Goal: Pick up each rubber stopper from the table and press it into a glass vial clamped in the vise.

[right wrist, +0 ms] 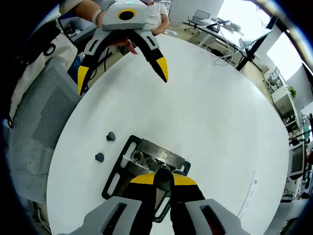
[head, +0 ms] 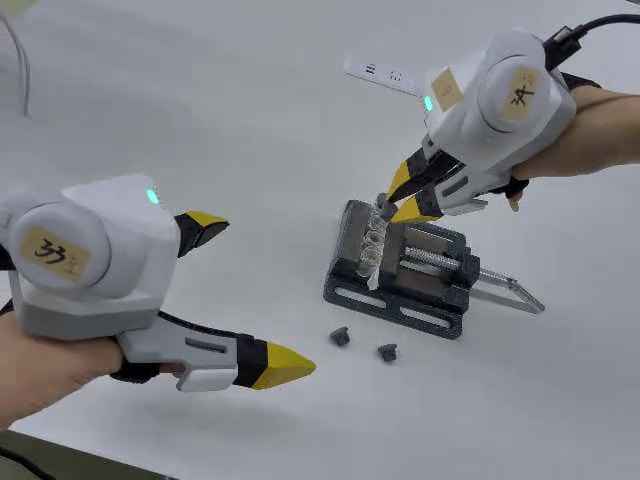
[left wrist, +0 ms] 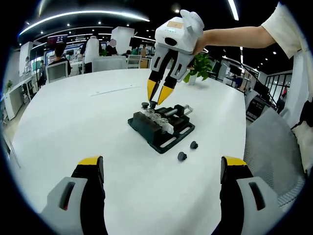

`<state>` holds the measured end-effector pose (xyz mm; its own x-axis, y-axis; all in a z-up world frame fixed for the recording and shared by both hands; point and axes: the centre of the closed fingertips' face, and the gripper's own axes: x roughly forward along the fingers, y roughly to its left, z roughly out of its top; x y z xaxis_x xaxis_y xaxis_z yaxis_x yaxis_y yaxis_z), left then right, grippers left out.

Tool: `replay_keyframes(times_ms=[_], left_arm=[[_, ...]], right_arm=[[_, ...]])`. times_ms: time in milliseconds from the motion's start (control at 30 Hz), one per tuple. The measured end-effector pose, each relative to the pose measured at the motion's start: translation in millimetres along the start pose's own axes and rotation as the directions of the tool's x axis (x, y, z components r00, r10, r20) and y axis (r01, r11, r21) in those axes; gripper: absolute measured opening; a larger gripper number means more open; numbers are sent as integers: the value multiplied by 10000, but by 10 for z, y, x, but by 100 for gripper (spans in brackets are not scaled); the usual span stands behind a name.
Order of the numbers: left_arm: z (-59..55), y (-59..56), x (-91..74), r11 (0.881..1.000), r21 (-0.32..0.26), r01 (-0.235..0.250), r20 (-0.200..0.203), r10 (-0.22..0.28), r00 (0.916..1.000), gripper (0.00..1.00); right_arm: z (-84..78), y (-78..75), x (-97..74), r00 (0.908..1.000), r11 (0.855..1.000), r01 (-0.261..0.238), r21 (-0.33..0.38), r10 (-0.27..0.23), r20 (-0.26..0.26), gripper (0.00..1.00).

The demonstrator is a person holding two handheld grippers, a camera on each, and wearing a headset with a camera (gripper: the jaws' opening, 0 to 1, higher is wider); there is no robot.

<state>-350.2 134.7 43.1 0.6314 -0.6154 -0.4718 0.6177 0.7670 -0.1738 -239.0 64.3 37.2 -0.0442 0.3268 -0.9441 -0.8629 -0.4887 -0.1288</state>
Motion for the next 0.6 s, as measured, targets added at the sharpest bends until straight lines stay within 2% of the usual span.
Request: replay_keyframes(times_ms=[600], left_arm=[[-39, 9, 0, 9998, -215, 5, -9, -6, 10000, 99]], right_arm=[[5, 6, 71, 9998, 10000, -53, -29, 52, -190, 5]])
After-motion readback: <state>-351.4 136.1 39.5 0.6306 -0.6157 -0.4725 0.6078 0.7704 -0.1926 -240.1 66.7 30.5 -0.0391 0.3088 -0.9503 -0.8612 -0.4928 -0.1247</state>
